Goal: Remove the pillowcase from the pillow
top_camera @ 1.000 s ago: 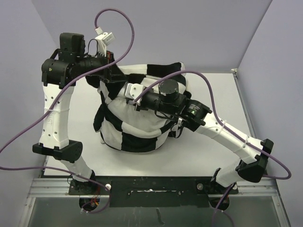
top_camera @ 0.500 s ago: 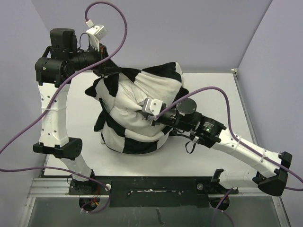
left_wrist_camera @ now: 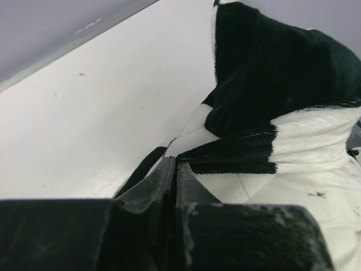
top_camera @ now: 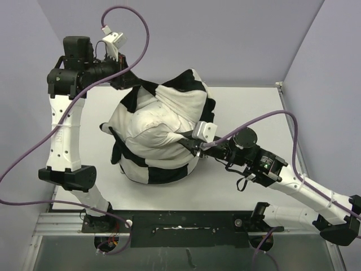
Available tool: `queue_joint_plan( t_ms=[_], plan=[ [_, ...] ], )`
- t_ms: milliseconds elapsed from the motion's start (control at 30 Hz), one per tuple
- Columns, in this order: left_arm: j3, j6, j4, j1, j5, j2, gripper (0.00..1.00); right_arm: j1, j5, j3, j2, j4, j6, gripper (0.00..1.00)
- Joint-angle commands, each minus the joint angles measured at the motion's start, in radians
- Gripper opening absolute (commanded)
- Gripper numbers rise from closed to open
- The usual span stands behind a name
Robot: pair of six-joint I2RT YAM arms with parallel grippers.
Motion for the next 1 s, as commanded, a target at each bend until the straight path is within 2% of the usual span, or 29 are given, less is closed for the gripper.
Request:
queue_joint_plan(
  t_ms=[0,133,300,333,367,400,433,467,600,667,800,867,967],
  plan=[
    [-0.153,0.048,0.281,0.028,-0.243,-0.024,0.00,0.003,-0.140,-0.007,-0.048,0.035,0.151,0.00],
    [-0.309,0.012,0.400,-0.031,-0.263,-0.047,0.00,0.015,-0.269,0.068,0.052,0.142,0.240,0.00],
    [-0.376,-0.093,0.533,-0.099,-0.247,-0.050,0.00,0.165,-0.302,0.228,0.267,0.126,0.197,0.00],
    [-0.364,-0.105,0.534,-0.108,-0.224,-0.041,0.16,0.176,-0.321,0.274,0.316,0.107,0.199,0.00],
    [-0.329,-0.106,0.508,-0.113,-0.185,-0.027,0.41,0.179,-0.327,0.317,0.361,0.076,0.200,0.00],
    [-0.274,-0.098,0.456,-0.115,-0.138,-0.003,0.72,0.179,-0.318,0.355,0.393,0.039,0.202,0.00],
    [-0.199,-0.090,0.390,-0.107,-0.114,0.021,0.92,0.165,-0.295,0.377,0.407,0.015,0.205,0.00],
    [-0.117,-0.088,0.329,-0.074,-0.082,0.050,0.98,0.138,-0.256,0.375,0.404,0.014,0.219,0.00],
    [0.213,-0.110,0.193,0.136,0.075,0.106,0.98,-0.042,-0.166,0.273,0.320,0.116,0.326,0.00],
    [0.281,-0.081,0.182,0.237,0.122,0.096,0.98,-0.095,-0.135,0.259,0.299,0.117,0.324,0.00],
    [0.210,0.121,0.141,0.335,0.167,-0.011,0.98,-0.121,-0.135,0.294,0.327,0.089,0.305,0.00],
    [0.111,0.213,0.141,0.341,0.244,-0.090,0.98,-0.121,-0.152,0.318,0.352,0.084,0.302,0.00],
    [-0.056,0.353,0.115,0.332,0.443,-0.198,0.98,-0.116,-0.182,0.352,0.390,0.081,0.303,0.00]
  ],
)
